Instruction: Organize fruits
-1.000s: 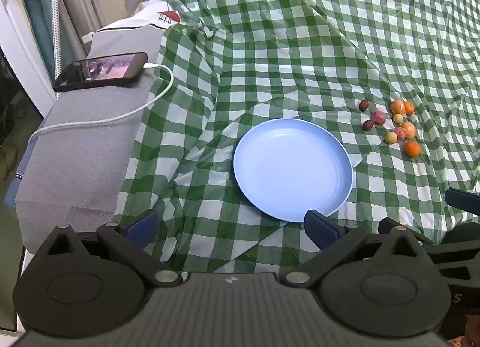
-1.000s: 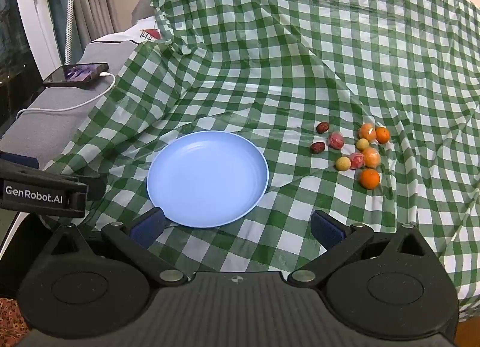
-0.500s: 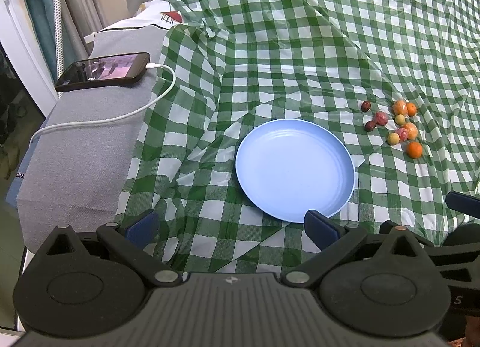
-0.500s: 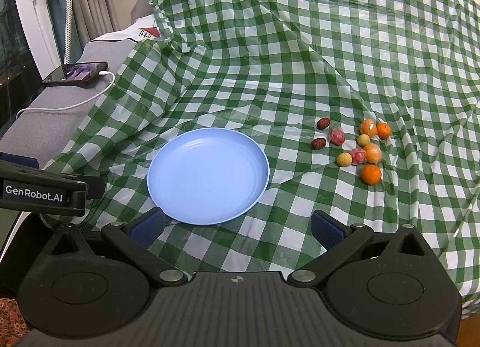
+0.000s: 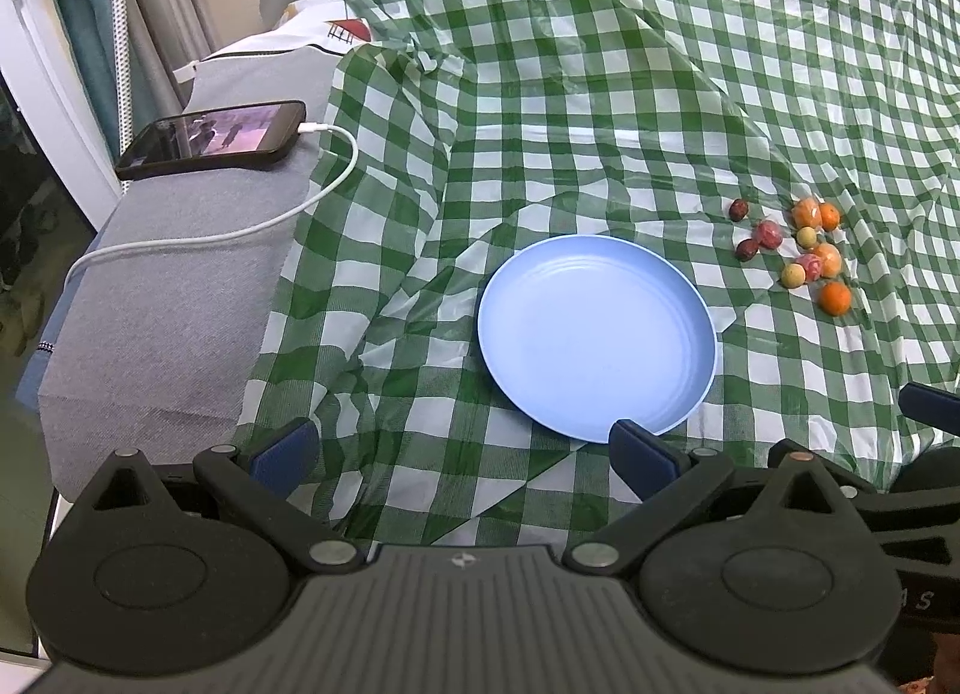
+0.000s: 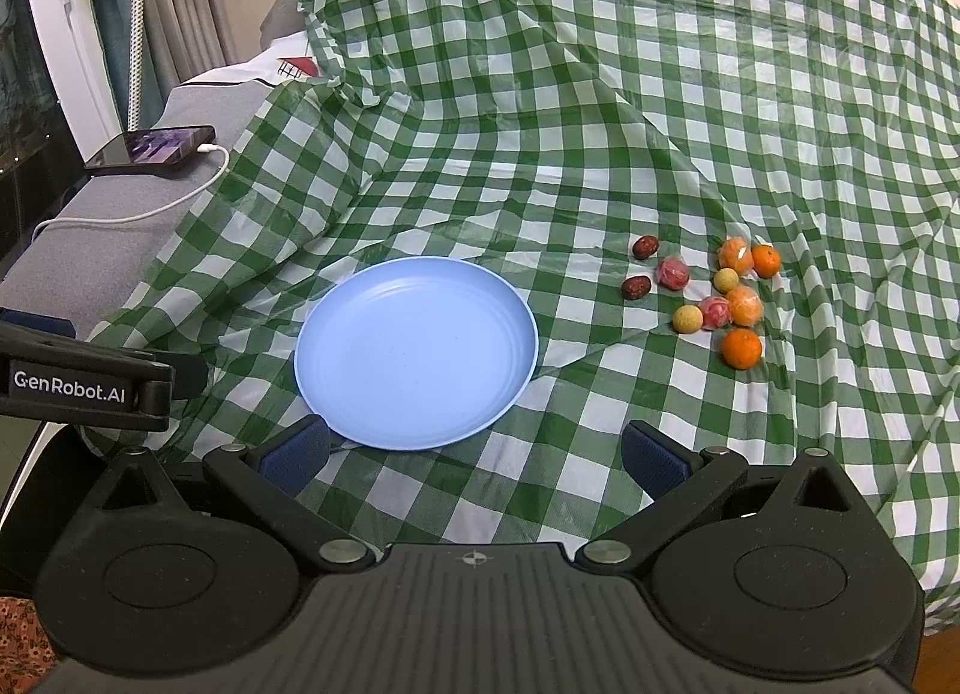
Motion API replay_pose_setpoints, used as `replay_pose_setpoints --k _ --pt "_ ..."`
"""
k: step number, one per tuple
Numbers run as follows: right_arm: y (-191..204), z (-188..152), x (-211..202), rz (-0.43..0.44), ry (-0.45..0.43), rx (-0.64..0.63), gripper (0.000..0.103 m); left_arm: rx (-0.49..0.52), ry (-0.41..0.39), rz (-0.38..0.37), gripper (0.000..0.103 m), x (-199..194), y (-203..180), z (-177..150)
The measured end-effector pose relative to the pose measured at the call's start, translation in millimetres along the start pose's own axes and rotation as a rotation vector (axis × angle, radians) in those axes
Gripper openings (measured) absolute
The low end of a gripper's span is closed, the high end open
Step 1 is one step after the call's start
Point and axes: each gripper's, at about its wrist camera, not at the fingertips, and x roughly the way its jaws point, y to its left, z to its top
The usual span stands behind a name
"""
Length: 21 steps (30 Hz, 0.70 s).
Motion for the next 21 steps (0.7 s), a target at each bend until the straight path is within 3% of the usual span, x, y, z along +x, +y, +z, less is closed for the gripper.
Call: replay_pose_setpoints --k 16,21 --pt "-0.2 -2.0 1.6 0.003 -0.008 0.002 0.102 0.005 0.006 0.005 0.103 2.1 -1.6 -1.2" --pt "-7.4 -2.3 0.9 -0.003 -0.057 0.038 0.102 0.012 0.016 0.001 0.103 5.0 -2.5 2.3"
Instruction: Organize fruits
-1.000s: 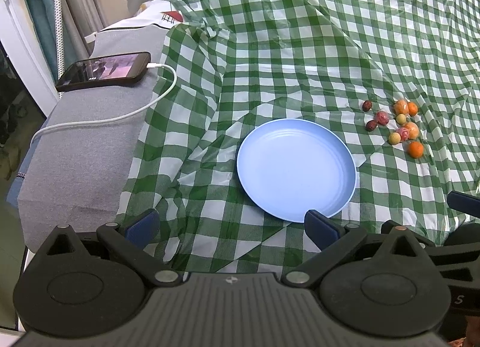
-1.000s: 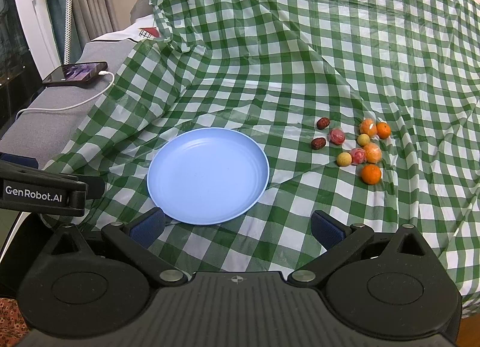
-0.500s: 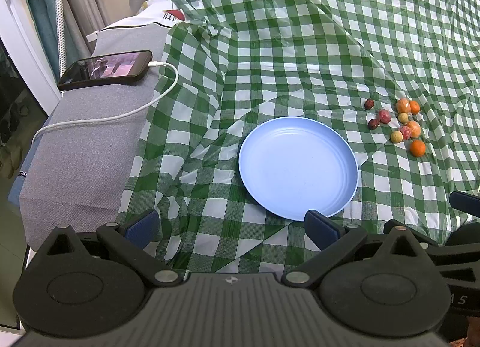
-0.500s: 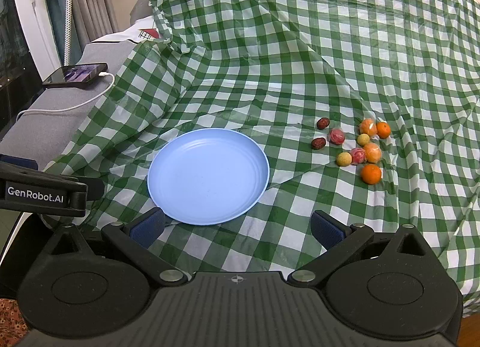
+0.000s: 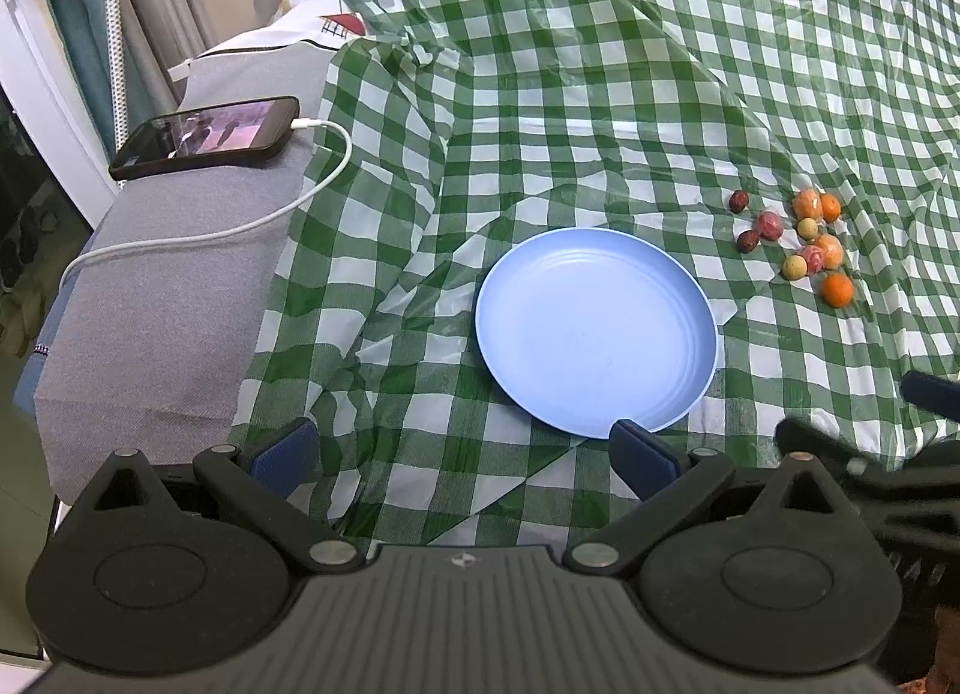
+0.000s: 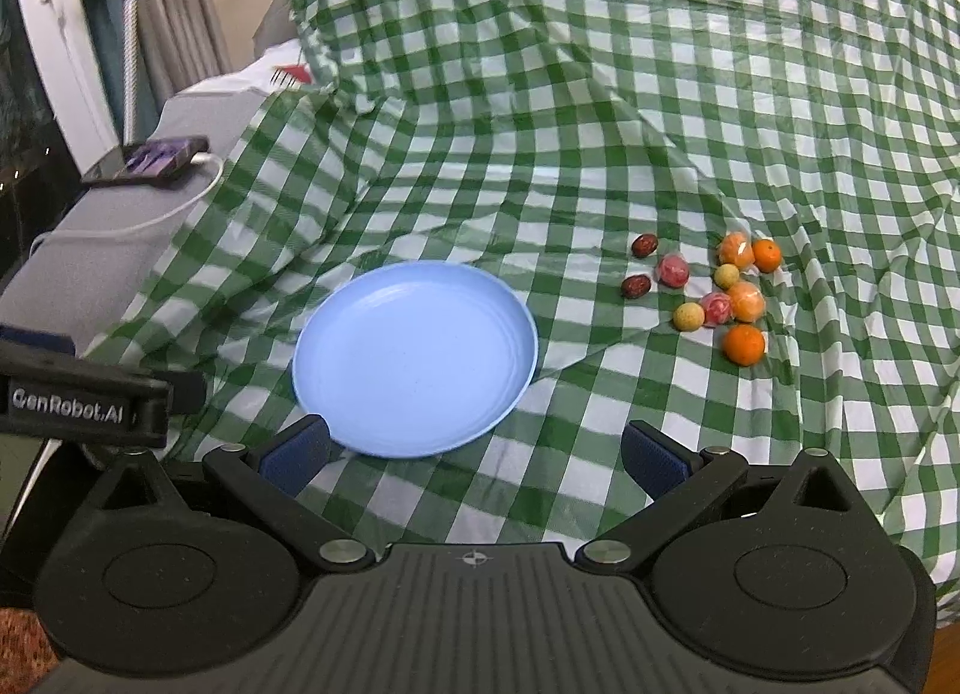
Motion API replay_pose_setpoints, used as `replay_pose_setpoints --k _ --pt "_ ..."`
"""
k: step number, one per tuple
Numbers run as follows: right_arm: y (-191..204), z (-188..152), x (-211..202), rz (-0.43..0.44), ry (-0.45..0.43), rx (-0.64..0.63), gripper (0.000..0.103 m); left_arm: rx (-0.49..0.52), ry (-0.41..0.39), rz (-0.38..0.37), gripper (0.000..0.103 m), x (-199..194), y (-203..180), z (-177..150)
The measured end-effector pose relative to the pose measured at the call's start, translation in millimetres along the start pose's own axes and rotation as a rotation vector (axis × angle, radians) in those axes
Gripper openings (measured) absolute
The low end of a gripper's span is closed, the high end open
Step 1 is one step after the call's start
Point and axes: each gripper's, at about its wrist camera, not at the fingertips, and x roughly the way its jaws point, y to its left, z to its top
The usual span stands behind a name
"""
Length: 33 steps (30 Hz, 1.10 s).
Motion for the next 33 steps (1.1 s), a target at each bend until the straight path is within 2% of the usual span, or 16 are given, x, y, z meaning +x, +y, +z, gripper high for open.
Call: replay_pose_setpoints --k 4,6,7,8,10,13,15,17,20,22,26,33 --pt "-25 0 10 -0.081 -0.043 0.067 0.102 0.012 0.004 -0.004 0.103 7 -7 11" --pt "-45 2 17 -0.115 -0.112 0.12 0.102 0.029 -0.003 -0.006 0.103 11 -16 21" --pt "-55 3 22 -0.144 -0.117 0.139 0.102 0.04 -0.005 -0.009 0.103 13 -22 26" --pt "-66 6 22 -0.185 -0.179 0.121 0.102 0.054 -0.008 -0.015 0.103 16 -28 32" --pt "-88 8 34 -0.249 -0.195 0.13 0.102 0.08 -0.012 -0.032 0.103 23 -42 43" --pt "-118 4 71 -0.289 -0.128 0.164 0.102 0.103 -0.005 -0.076 0.103 41 -64 61" --pt "-137 5 92 -0.308 -0.134 0.165 0.099 0.116 0.005 -0.109 0.103 56 -79 74" --pt "-149 5 117 -0.307 -0.114 0.163 0.08 0.129 0.005 -0.155 0.103 71 -94 85" --pt "-168 7 155 -0.295 -0.072 0.157 0.06 0.158 -0.009 -0.196 0.103 96 -122 102" --pt "-178 7 174 -0.304 -0.041 0.159 0.055 0.193 -0.015 -0.211 0.103 115 -142 112" --pt "-191 2 198 -0.311 -0.015 0.155 0.053 0.278 0.01 -0.245 0.102 160 -183 129" --pt "-187 -3 206 -0.324 -0.096 0.087 0.056 0.324 0.076 -0.301 0.098 228 -231 153"
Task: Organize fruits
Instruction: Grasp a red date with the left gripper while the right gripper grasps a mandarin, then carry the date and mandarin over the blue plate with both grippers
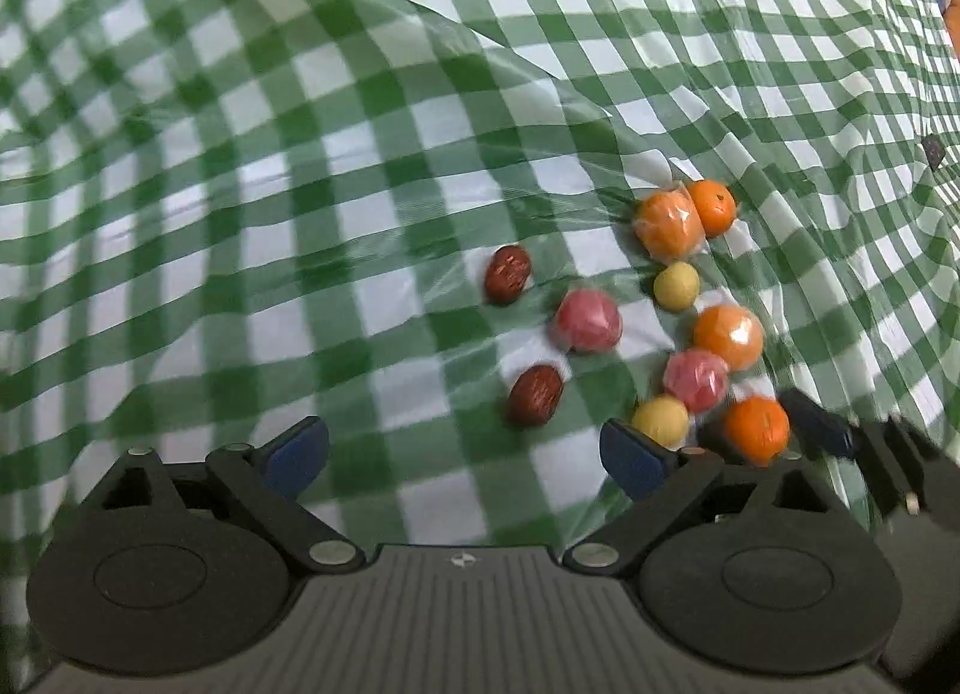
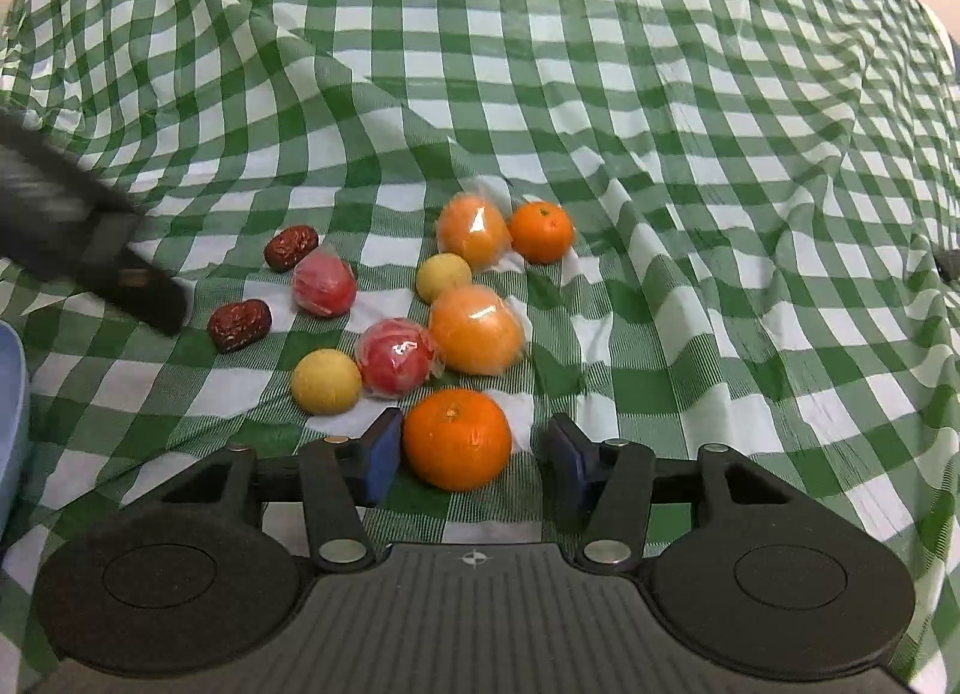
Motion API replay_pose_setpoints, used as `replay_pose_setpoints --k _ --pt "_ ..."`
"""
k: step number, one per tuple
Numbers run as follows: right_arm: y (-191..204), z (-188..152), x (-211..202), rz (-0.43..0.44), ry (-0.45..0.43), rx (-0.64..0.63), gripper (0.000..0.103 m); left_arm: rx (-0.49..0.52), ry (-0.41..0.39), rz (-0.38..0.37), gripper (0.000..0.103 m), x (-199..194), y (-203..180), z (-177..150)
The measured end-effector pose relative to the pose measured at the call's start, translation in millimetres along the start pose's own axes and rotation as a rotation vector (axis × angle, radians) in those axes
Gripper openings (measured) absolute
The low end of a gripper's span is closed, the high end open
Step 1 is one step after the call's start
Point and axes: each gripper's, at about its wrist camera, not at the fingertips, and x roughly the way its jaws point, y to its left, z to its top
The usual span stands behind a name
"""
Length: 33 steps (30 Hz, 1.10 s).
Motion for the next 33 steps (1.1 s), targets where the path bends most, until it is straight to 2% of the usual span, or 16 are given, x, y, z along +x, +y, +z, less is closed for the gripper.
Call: replay_pose_setpoints --k 3,5,7,8,9,11,14,18,20,23,27,33 --pt "0 0 -2 -0.004 -0.012 -0.011 0.055 0.017 0.017 0.002 0.097 19 -5 8" --pt "0 0 -2 -0.003 -0.016 -0.013 0.055 0.043 0.041 -0.011 0.083 30 -6 12" --pt "1 0 -3 -0.001 -0.021 -0.018 0.051 0.055 0.074 -0.034 0.05 38 -6 15" --pt "1 -1 -4 0.011 -0.024 -0.022 0.039 0.044 0.074 -0.054 0.044 38 -5 16" --pt "2 -1 -5 0.014 -0.031 -0.033 0.037 0.03 0.066 -0.06 0.021 36 -4 17" --pt "3 -1 -7 -0.002 -0.046 -0.04 0.036 0.017 0.066 -0.065 0.022 30 -3 16" --pt "-1 1 -14 -0.008 -0.082 -0.022 0.036 -0.012 0.022 -0.054 0.022 5 2 8" --pt "-1 3 -27 -0.009 -0.105 -0.033 0.036 -0.084 -0.022 -0.058 0.022 -50 18 -14" --pt "0 4 -32 0.042 -0.073 -0.019 0.036 -0.114 -0.021 -0.046 0.022 -78 29 -30" --pt "0 12 -46 0.024 -0.035 0.014 0.036 -0.154 -0.021 -0.016 0.022 -119 45 -58" --pt "3 16 -95 0.064 -0.054 0.034 0.036 -0.204 -0.038 0.02 0.022 -173 67 -104" --pt "39 9 -197 0.262 -0.036 -0.046 0.036 -0.289 -0.056 0.085 0.022 -231 98 -174"
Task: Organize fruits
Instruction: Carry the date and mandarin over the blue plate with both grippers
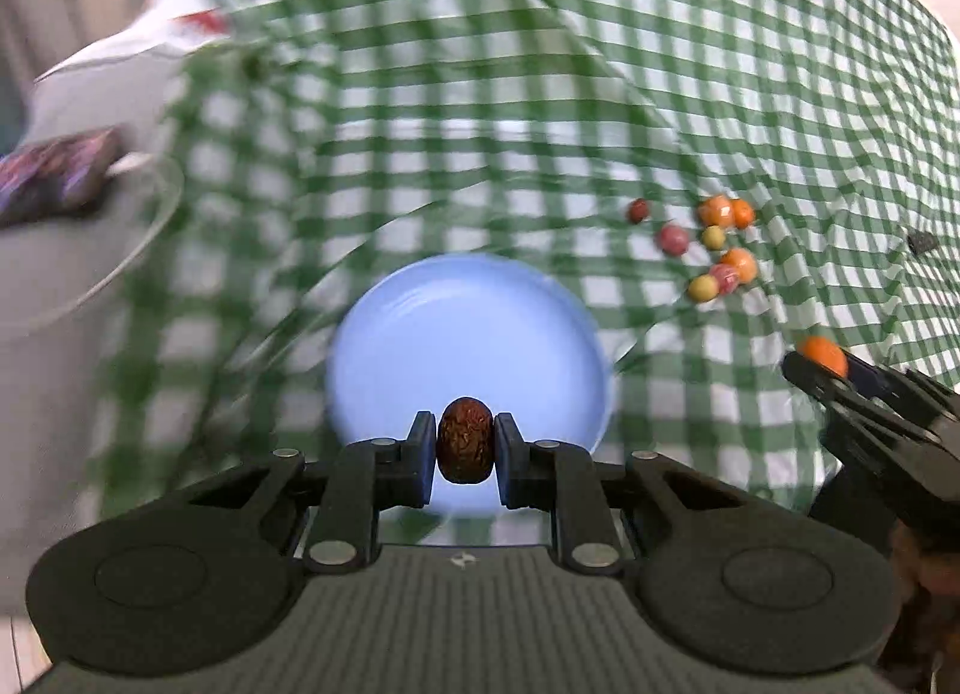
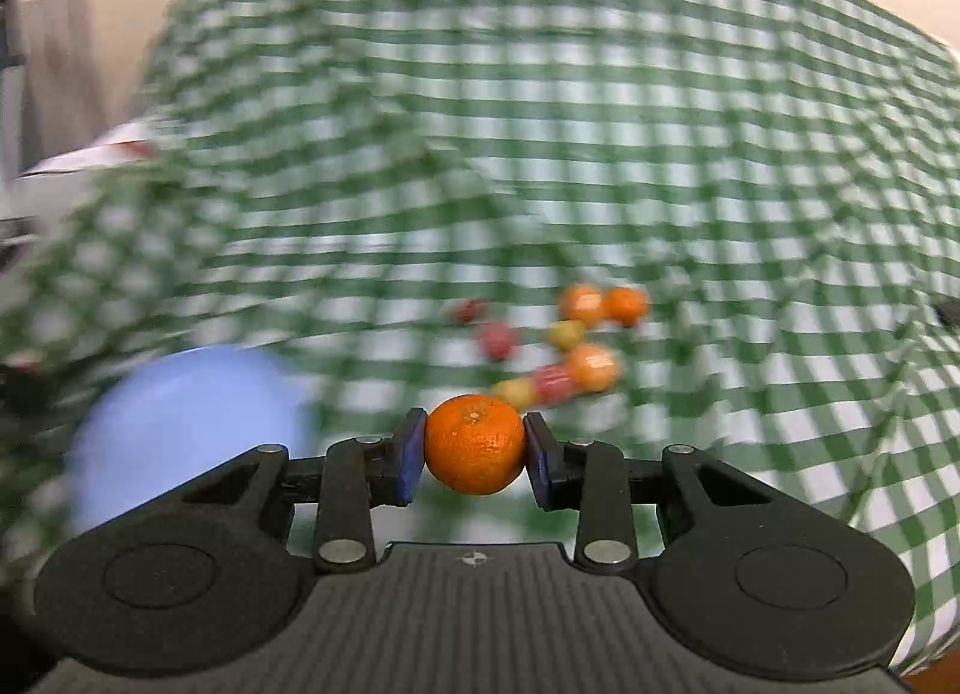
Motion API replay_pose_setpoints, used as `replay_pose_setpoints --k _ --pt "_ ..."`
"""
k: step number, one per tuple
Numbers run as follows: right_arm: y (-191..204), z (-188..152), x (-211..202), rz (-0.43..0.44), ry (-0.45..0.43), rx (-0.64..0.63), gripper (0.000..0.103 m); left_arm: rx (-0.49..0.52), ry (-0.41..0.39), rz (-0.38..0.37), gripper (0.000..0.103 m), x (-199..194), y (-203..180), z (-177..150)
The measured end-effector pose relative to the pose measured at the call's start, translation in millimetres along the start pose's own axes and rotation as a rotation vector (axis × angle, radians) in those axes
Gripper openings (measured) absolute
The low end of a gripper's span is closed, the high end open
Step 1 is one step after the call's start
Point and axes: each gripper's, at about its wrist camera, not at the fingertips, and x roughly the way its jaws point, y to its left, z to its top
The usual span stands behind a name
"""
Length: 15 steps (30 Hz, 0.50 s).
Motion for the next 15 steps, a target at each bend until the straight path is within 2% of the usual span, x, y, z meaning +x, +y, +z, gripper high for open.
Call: replay_pose_setpoints --k 4,8,11,15 --pt "52 -5 -43 0.14 0.005 -0.08 0.036 -0.056 -0.03 0.029 0.022 -26 26 -31" --pt "90 -3 -64 0.231 -0.004 -0.187 0.036 -0.088 -0.059 0.033 0.022 -43 37 -53" --pt "104 -4 -71 0.254 0.005 -0.243 0.036 -0.105 -0.072 0.024 0.022 -50 41 -65" --pt "111 -5 -82 0.246 0.012 -0.25 0.036 -0.124 -0.095 0.009 0.022 -57 45 -71"
